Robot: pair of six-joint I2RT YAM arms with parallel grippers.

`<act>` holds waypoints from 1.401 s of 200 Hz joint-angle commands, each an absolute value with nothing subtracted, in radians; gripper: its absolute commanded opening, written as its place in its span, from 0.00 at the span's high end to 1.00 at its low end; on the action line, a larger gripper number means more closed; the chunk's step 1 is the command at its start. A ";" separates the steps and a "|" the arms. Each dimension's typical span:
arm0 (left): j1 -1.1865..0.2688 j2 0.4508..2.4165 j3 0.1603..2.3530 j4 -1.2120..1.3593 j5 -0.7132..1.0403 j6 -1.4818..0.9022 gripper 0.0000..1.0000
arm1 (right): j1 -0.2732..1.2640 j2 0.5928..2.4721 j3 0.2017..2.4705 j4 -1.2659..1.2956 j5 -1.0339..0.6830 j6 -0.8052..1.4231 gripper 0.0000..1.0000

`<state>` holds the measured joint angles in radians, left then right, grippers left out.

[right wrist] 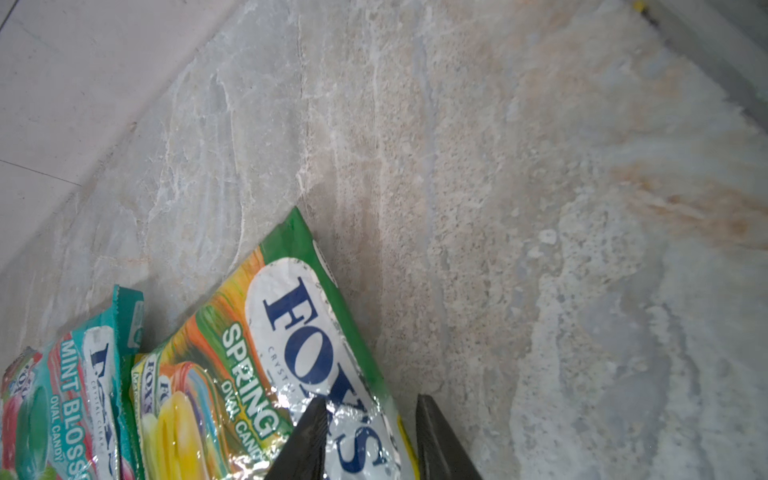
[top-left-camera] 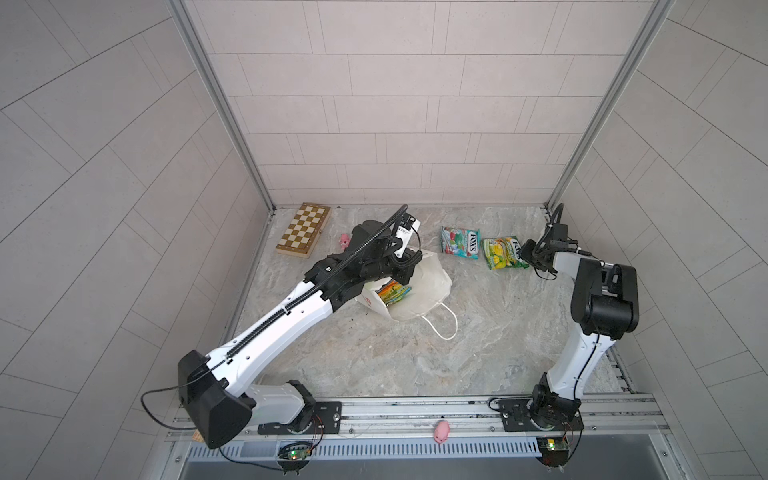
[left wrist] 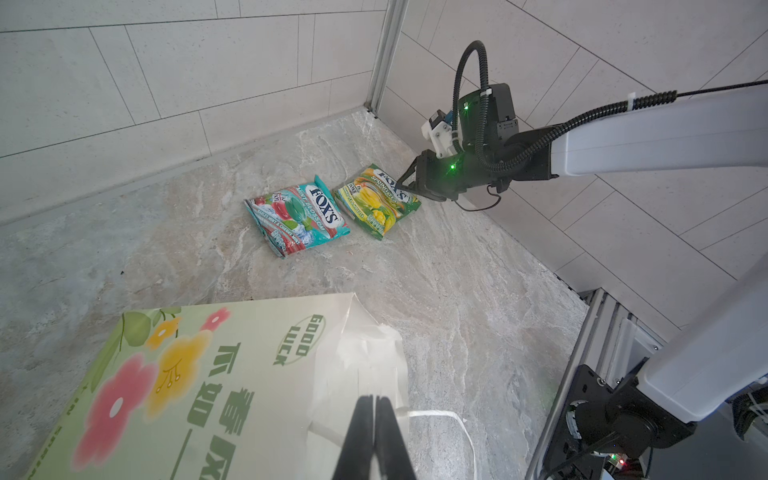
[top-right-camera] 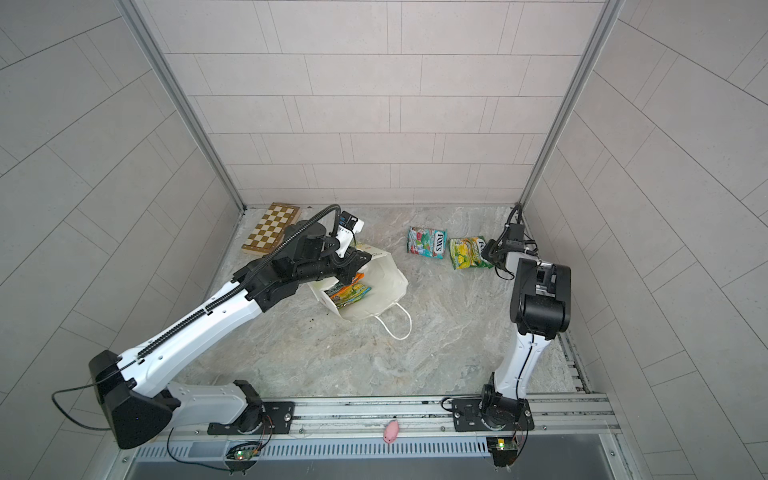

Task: Take the snacks out of the paper bag
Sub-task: 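Lower the green packet beside the teal packet and open the right gripper, then move the open right gripper back to the bag opening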

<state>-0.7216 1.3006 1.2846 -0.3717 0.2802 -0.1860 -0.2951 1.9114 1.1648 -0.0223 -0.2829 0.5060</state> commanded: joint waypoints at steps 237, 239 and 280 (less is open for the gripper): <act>-0.777 1.289 1.256 -0.342 0.160 -0.211 1.00 | 0.493 0.973 0.769 -0.215 -0.355 0.564 0.63; -0.779 1.288 1.256 -0.342 0.160 -0.210 1.00 | 0.503 0.976 0.767 -0.210 -0.353 0.565 0.63; -0.783 1.285 1.250 -0.332 0.158 -0.216 1.00 | 0.657 1.083 0.778 -0.124 -0.297 0.581 0.65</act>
